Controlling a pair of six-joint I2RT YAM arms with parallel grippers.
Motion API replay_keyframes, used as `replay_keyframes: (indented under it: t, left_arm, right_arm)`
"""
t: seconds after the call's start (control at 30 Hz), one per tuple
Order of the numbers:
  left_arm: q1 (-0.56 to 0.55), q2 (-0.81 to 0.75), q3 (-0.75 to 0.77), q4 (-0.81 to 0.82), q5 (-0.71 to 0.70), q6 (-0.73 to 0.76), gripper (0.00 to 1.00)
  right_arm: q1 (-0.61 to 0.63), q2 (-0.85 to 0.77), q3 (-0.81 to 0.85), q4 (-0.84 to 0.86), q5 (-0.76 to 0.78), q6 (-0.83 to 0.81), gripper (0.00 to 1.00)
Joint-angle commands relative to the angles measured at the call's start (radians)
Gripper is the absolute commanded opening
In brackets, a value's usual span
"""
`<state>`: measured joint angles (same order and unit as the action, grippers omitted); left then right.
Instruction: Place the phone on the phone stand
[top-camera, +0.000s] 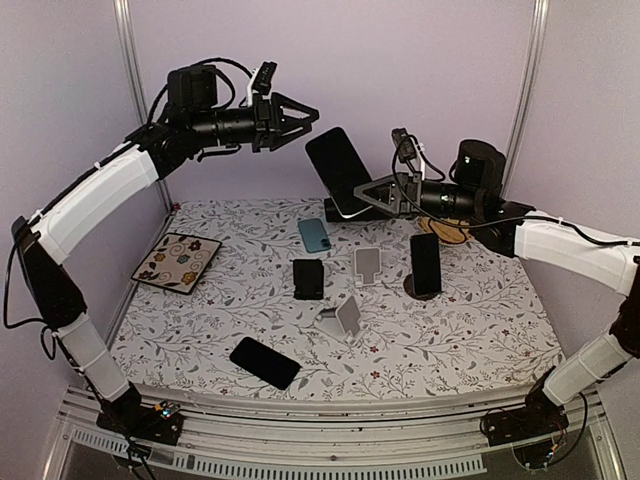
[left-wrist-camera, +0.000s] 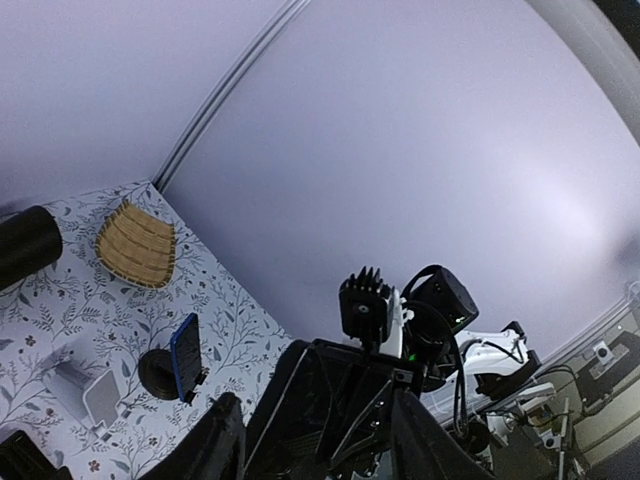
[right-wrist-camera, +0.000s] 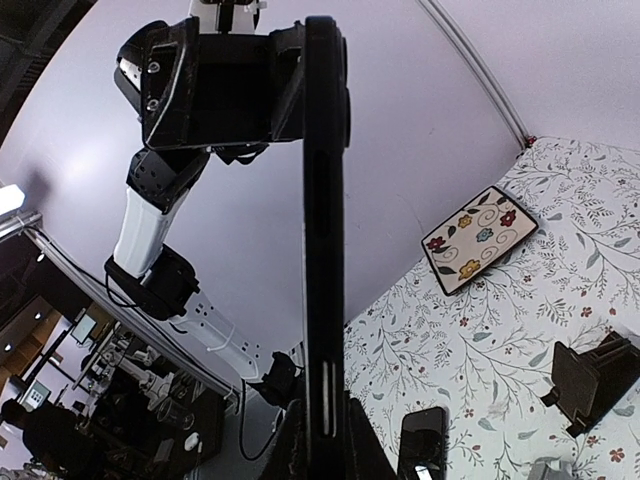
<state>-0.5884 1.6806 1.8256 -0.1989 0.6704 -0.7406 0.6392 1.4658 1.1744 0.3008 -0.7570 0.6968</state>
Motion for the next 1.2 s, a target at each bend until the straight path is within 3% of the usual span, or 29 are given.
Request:
replay_keyframes:
  t: [0.0,0.1,0.63,0.83,0.9,0.93,1.03,1.17]
  left_arm:
    - [-0.006,0.037,0.087,-0.210,-0.026,0.113,0.53]
    - [-0.009,0.042,0.094,-0.240,-0.034,0.131,0.54]
    - [-0.044,0.102,0.125,-0.311,0.115,0.203,0.27]
    - [-0.059,0.137,0.156,-0.306,0.159,0.226,0.01]
    - [-0.060,0.146,0.161,-0.305,0.168,0.239,0.00]
    - [-0.060,0.153,0.167,-0.302,0.169,0.248,0.00]
    - [-0.058,0.176,0.195,-0.301,0.180,0.304,0.00]
    - [-0.053,0.236,0.261,-0.319,0.190,0.414,0.00]
  right_arm:
    - [0.000,-0.064,-0.029,0.112,0.024,-0.026,0.02]
    - [-0.001,-0.070,-0.053,0.121,0.027,-0.032,0.02]
    - [-0.015,-0.080,-0.132,0.206,-0.005,-0.012,0.02]
    - [-0.019,-0.075,-0.156,0.204,-0.010,-0.015,0.02]
    - [-0.027,-0.077,-0.169,0.191,0.001,-0.019,0.04]
    - [-0.032,-0.079,-0.173,0.179,0.008,-0.021,0.11]
    - [-0.040,-0.098,-0.179,0.091,0.064,-0.052,0.47]
    - [-0.042,-0.138,-0.170,-0.079,0.164,-0.136,0.76]
